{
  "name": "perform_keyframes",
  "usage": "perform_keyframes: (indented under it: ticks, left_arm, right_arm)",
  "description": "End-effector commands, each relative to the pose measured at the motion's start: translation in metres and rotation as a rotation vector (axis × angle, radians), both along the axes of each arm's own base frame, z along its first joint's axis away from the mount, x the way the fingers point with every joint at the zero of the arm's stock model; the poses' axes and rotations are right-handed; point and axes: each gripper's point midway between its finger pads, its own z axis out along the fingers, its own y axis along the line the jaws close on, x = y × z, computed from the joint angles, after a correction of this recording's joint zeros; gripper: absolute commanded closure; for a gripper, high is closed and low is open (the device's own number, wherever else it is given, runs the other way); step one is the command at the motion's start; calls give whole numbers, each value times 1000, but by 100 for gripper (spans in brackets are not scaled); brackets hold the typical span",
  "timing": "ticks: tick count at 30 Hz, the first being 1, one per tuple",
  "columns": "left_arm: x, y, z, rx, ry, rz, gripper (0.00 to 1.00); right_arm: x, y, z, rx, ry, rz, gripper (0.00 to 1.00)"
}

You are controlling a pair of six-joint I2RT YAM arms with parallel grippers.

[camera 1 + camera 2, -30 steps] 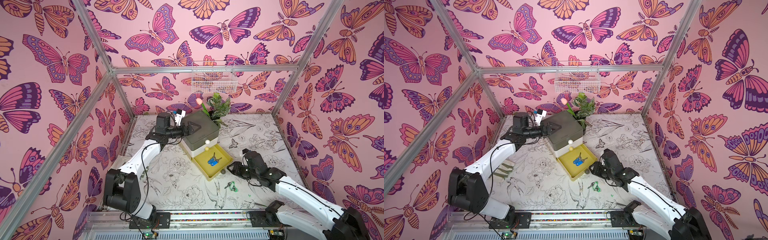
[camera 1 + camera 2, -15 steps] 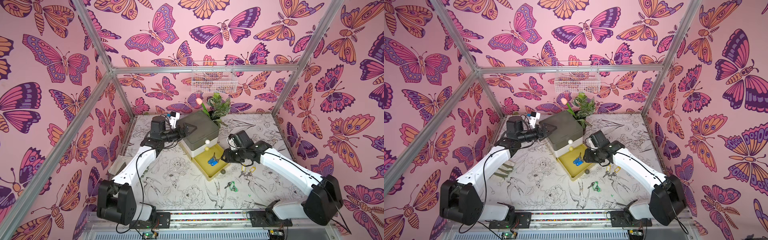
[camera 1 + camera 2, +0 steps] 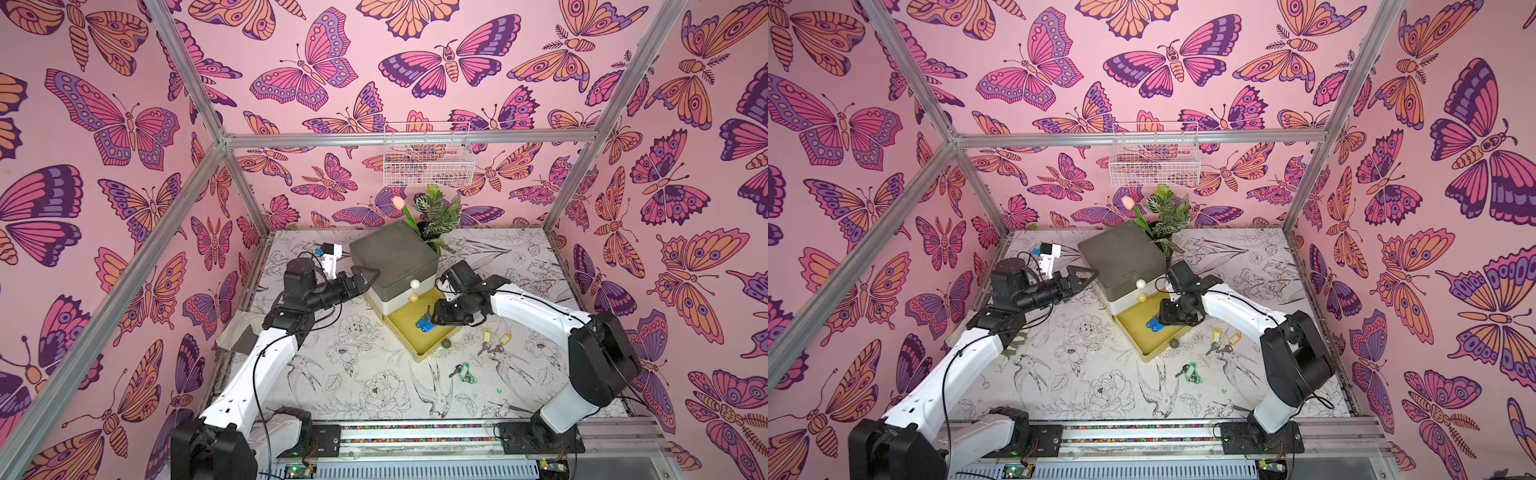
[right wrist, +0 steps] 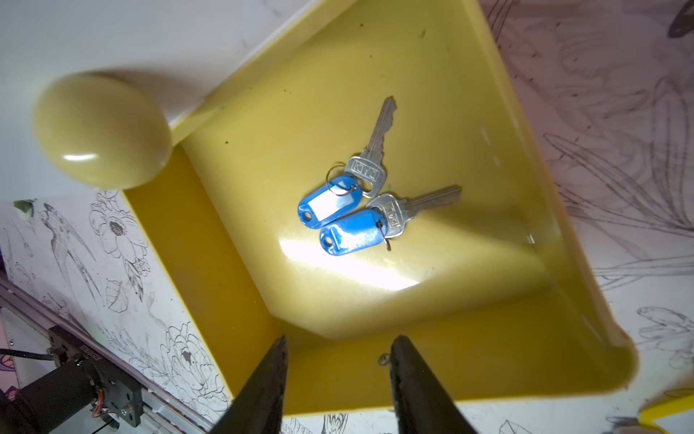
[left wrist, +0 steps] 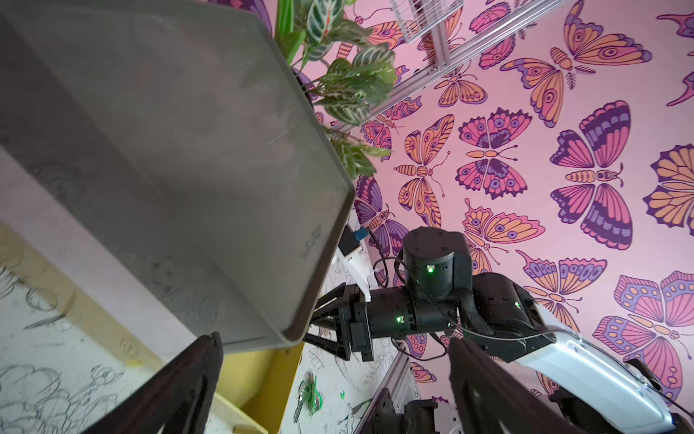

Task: Take the keys out of the drawer
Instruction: Pick up the key from the drawer.

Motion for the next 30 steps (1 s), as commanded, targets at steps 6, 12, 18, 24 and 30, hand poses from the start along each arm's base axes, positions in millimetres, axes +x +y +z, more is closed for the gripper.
perform_keyframes:
  ticks: [6, 12, 18, 24, 30]
  left_arm:
    - [-39, 8, -43, 134, 68, -12, 0]
    - [-61, 8, -55, 216, 75, -34, 0]
    - [-77, 17, -54, 246, 12, 1, 1]
    - [-89, 33, -48, 285, -79, 58, 1]
    - [-93, 34, -52, 294, -64, 48, 1]
  right_arm:
    - [8, 12, -9, 26, 1, 30, 52]
    - [10, 11, -21, 0, 12, 33, 53]
    - [16, 5, -23, -41, -22, 28, 54]
    - [18, 5, -31, -54, -14, 30, 58]
    - [19, 6, -37, -54, -3, 31, 62]
